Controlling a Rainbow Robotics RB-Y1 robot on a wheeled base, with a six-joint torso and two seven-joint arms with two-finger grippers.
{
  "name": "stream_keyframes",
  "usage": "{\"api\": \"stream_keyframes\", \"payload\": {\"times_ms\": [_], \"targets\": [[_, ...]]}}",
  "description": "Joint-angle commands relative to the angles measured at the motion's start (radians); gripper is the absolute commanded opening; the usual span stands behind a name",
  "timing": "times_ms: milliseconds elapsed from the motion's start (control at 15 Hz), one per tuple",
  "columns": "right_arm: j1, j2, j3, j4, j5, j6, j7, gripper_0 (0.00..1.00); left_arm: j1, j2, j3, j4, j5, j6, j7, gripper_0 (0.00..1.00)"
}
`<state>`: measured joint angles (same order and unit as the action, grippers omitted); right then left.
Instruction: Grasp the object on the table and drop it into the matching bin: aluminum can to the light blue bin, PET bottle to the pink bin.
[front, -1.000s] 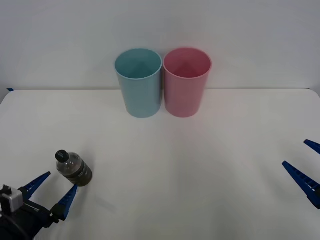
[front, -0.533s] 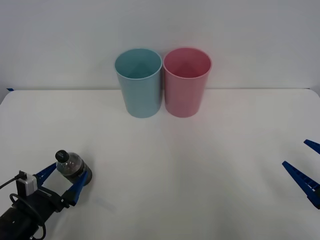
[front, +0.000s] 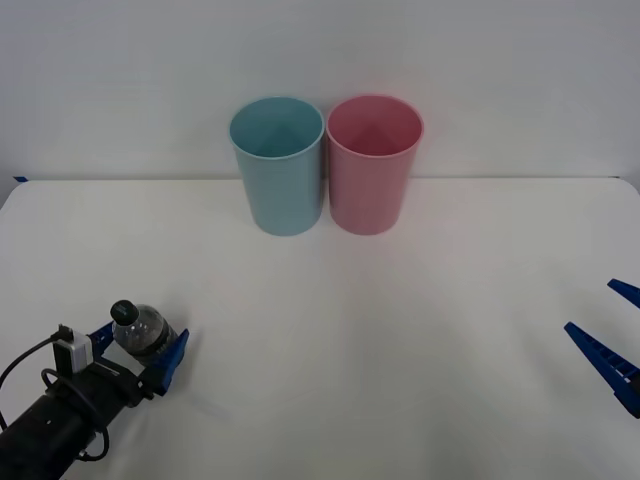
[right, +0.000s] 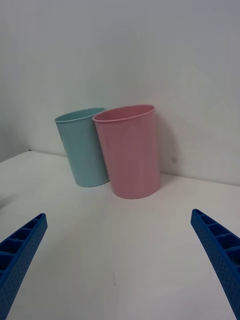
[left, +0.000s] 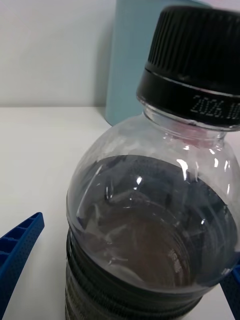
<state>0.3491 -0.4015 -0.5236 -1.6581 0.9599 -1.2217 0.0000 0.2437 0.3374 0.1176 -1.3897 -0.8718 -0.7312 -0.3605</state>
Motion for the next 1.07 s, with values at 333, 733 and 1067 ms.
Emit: {"api": "stream_keyframes", "payload": {"times_ms": [333,733,1067], "targets": [[0.000,0.000,0.000,0.000,0.000,0.000,0.000,1.00,-0.006,0.000,-0.001,0.000,0.000,-0.001,-0.023,0.00],[0.000,0.000,0.000,0.000,0.000,0.000,0.000,1.00,-0.001,0.003,0.004,0.000,0.005,-0.002,-0.025,0.00],[0.000,0.000,0.000,0.000,0.000,0.000,0.000,1.00,0.042,0.054,0.005,-0.078,0.048,-0.024,-0.003,0.00]]}}
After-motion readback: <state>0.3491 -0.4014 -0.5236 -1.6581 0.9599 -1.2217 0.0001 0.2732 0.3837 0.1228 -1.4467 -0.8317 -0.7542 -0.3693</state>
